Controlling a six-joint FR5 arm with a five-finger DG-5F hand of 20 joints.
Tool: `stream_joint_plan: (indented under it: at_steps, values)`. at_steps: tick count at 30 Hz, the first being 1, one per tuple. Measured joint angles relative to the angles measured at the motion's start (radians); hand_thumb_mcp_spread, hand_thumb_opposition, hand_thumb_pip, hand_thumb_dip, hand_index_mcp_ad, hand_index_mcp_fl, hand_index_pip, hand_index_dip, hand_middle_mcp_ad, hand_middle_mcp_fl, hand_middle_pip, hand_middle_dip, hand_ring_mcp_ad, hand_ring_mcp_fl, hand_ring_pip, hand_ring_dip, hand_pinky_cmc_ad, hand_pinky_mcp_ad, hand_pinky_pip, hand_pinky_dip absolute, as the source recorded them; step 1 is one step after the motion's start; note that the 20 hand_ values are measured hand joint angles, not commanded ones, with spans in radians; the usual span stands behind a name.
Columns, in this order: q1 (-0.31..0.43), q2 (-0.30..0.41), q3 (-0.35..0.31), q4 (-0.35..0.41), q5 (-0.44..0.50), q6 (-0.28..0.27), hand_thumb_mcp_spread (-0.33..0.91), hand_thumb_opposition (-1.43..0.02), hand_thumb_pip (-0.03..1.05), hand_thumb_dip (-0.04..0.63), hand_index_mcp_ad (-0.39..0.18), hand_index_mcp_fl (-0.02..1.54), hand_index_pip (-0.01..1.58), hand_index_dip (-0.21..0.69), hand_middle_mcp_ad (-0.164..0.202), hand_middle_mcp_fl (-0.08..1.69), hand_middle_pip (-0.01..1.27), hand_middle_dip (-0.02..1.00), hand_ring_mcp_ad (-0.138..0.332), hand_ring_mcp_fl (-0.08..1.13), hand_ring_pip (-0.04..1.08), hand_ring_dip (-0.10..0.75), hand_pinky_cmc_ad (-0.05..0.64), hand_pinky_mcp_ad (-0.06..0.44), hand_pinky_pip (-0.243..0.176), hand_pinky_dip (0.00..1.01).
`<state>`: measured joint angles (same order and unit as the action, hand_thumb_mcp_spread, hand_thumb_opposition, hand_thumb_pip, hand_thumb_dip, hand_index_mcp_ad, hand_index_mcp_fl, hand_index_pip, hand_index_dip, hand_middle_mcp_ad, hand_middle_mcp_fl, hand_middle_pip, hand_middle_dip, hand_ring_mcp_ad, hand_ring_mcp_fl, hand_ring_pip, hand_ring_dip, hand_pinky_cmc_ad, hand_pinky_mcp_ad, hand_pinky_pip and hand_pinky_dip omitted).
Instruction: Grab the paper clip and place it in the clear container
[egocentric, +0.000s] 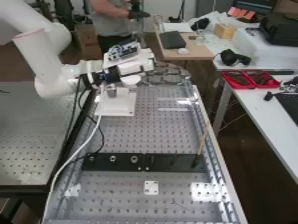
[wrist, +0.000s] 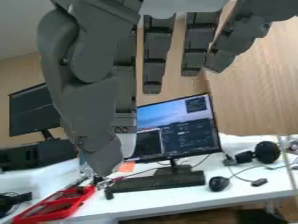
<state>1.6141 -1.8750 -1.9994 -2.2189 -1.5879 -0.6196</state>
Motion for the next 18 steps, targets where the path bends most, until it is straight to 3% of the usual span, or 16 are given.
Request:
stream_joint_plan:
  at_steps: [9, 18]
  values:
    - [0.171, -0.081, 0.072, -0.057, 0.087, 0.010, 0.61, -0.97, 0.43, 0.253, -0.134, 0.90, 1.05, 0.126, -0.033, 0.40, 0.12, 0.16, 0.103, 0.19, 0.10, 0.012, 0.379, 0.126, 0.019, 0.15]
    - [0.198, -0.161, 0.143, -0.124, 0.151, -0.002, 0.61, -0.97, 0.43, 0.253, -0.138, 0.90, 1.04, 0.138, -0.024, 0.39, 0.12, 0.16, 0.110, 0.19, 0.10, 0.017, 0.379, 0.136, 0.019, 0.16]
